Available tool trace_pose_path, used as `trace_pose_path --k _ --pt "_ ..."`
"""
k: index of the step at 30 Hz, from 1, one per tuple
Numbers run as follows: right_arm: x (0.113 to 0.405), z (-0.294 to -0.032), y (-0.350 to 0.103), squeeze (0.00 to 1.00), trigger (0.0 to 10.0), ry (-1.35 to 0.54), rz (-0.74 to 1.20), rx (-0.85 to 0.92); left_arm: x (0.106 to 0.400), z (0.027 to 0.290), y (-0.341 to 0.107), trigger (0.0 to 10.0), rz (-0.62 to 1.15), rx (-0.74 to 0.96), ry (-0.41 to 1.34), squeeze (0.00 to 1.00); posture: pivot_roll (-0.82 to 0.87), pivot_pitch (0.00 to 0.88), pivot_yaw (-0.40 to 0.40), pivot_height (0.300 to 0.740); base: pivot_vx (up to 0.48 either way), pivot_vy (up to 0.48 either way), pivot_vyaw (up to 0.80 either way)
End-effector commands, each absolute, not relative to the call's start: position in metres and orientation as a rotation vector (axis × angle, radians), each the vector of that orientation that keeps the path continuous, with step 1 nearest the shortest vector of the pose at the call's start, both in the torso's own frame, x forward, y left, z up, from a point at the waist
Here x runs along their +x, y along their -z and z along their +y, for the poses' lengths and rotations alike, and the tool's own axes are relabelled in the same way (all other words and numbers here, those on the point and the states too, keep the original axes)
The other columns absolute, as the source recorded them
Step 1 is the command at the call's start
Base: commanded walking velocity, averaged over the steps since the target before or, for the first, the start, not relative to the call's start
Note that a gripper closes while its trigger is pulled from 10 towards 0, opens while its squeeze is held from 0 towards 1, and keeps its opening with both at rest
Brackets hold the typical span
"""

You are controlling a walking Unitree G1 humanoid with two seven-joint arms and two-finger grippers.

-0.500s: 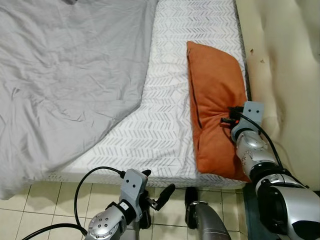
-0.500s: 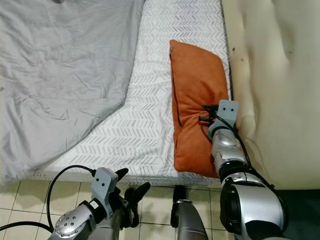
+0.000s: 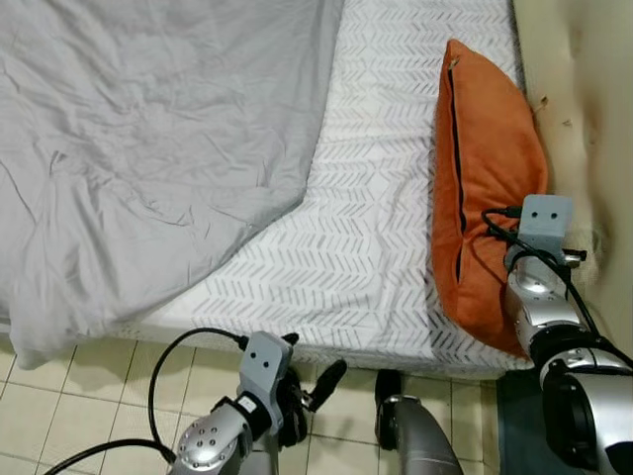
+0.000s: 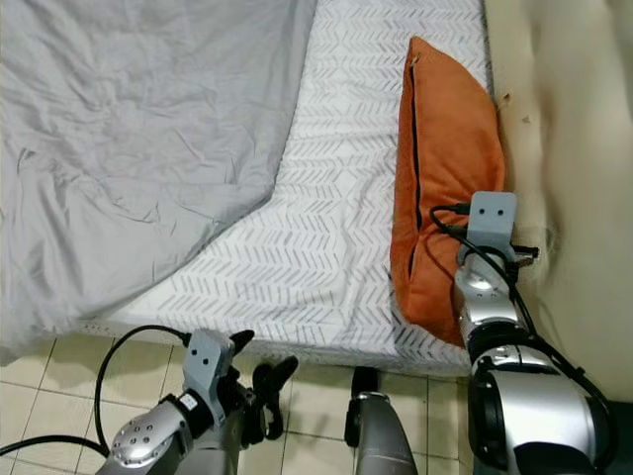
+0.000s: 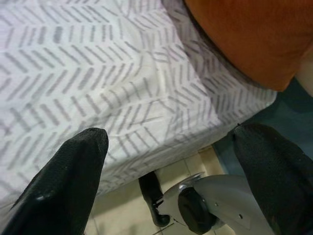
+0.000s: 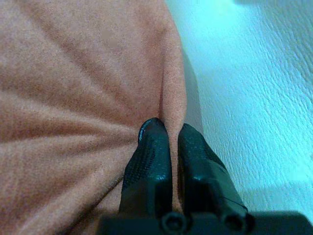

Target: Clean up the room

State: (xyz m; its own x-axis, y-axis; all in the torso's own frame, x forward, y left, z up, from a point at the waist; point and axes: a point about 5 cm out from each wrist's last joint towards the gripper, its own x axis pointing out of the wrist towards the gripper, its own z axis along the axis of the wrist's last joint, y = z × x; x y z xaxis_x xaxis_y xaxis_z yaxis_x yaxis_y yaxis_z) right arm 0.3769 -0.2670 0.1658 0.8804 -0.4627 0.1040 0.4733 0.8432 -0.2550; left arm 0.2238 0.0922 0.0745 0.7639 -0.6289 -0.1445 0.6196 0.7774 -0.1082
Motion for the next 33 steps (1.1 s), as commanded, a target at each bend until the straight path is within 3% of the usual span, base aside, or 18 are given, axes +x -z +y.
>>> trace_pose_path --k 1,3,6,13,23,24,25,26,29,31,33 --pt "0.367 -0.298 -0.182 0.00 0.0 0.612 -0.102 -0.382 0.215 0.094 -0.064 10.0 0.223 -0.051 0.671 0.00 0.12 0.541 0.040 0.740 0.000 0.000 0.00" --pt "0.367 -0.299 -0.185 0.00 0.0 0.614 -0.115 -0.428 0.215 0.095 -0.064 10.0 0.223 -0.051 0.669 0.00 0.12 0.542 0.039 0.740 0.000 0.000 0.00" --pt "0.366 -0.303 -0.197 0.00 0.0 0.607 -0.177 -0.630 0.214 0.095 -0.062 10.0 0.226 -0.057 0.655 0.00 0.12 0.542 0.034 0.740 0.000 0.000 0.00" --pt "0.362 -0.307 -0.189 0.00 0.0 0.537 -0.134 -0.794 0.210 0.097 -0.059 10.0 0.237 -0.063 0.639 0.00 0.11 0.535 0.021 0.740 0.000 0.000 0.00" --pt "0.351 -0.295 -0.133 0.00 0.0 0.434 0.076 -0.746 0.209 0.097 -0.057 10.0 0.245 -0.066 0.634 0.00 0.11 0.524 0.023 0.740 0.000 0.000 0.00" --pt "0.352 -0.293 -0.133 0.00 6.5 0.438 0.080 -0.733 0.209 0.098 -0.057 10.0 0.246 -0.063 0.634 0.00 0.11 0.521 0.025 0.740 0.000 0.000 0.00" --pt "0.354 -0.292 -0.134 0.00 6.5 0.441 0.081 -0.726 0.209 0.099 -0.057 10.0 0.246 -0.060 0.634 0.00 0.11 0.521 0.025 0.740 0.000 0.000 0.00" --pt "0.356 -0.290 -0.136 0.00 10.0 0.438 0.078 -0.703 0.210 0.100 -0.056 10.0 0.247 -0.057 0.633 0.00 0.11 0.519 0.025 0.740 0.000 0.000 0.00" --pt "0.359 -0.286 -0.139 0.00 10.0 0.430 0.069 -0.676 0.210 0.101 -0.056 10.0 0.247 -0.053 0.631 0.00 0.11 0.518 0.025 0.740 0.000 0.000 0.00" --pt "0.364 -0.280 -0.144 1.00 10.0 0.429 0.057 -0.594 0.211 0.103 -0.056 10.0 0.247 -0.047 0.628 0.00 0.11 0.515 0.024 0.740 0.000 0.000 0.00" --pt "0.365 -0.279 -0.144 1.00 10.0 0.433 0.058 -0.573 0.211 0.103 -0.056 10.0 0.246 -0.046 0.628 0.00 0.11 0.515 0.024 0.740 0.000 0.000 0.00"
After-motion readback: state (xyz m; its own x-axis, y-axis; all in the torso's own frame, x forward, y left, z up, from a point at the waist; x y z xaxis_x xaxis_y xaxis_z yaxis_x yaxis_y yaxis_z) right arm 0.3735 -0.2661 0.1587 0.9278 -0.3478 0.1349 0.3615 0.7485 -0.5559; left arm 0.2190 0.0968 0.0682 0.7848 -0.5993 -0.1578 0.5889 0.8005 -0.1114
